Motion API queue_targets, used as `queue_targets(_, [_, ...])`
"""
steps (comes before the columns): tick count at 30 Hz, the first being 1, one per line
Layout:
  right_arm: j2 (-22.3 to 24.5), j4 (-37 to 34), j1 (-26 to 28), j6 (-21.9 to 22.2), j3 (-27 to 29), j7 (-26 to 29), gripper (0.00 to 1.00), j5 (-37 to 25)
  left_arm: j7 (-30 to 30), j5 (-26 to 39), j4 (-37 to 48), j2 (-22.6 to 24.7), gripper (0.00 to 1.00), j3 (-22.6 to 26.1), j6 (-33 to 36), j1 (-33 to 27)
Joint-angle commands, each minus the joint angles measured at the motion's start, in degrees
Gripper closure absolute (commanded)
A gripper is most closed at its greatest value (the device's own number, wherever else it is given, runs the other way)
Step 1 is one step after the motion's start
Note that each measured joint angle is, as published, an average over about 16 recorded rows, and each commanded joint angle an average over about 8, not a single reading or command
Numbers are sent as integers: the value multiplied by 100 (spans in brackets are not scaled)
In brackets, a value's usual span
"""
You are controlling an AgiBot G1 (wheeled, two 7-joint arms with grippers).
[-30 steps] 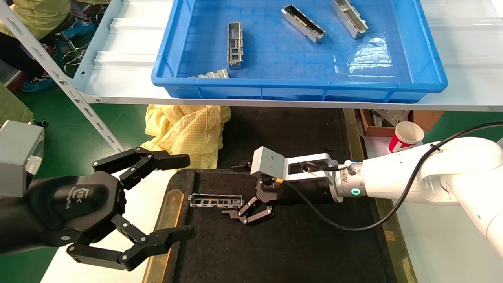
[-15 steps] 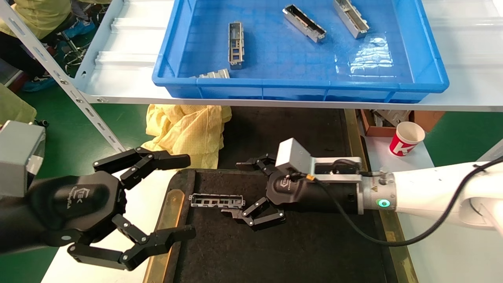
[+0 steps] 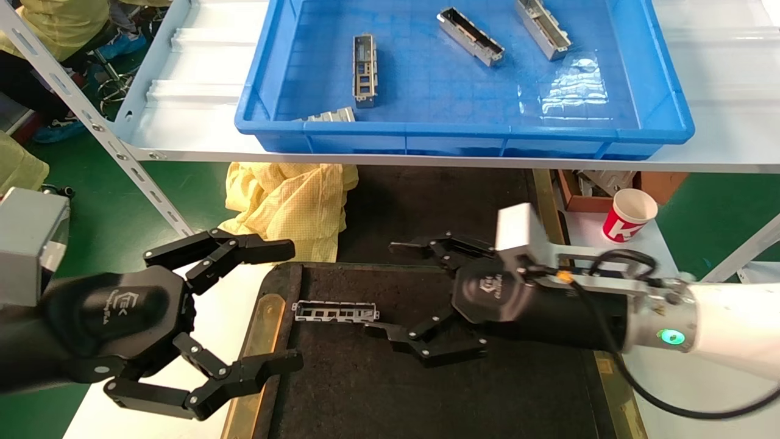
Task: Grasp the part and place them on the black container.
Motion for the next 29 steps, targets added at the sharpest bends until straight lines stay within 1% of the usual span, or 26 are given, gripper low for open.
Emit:
queue_targets(1, [128, 189, -107, -46, 176, 110, 0, 5, 0, 0, 0, 0, 0, 0, 0, 0])
queue_targets(26, [1720, 2543, -1444, -618, 2371, 1489, 0, 63, 0, 0, 0, 0, 0, 0, 0, 0])
queue_targets(29, [1816, 2685, -1525, -653, 2504, 1572, 0, 67, 0, 0, 0, 0, 0, 0, 0, 0])
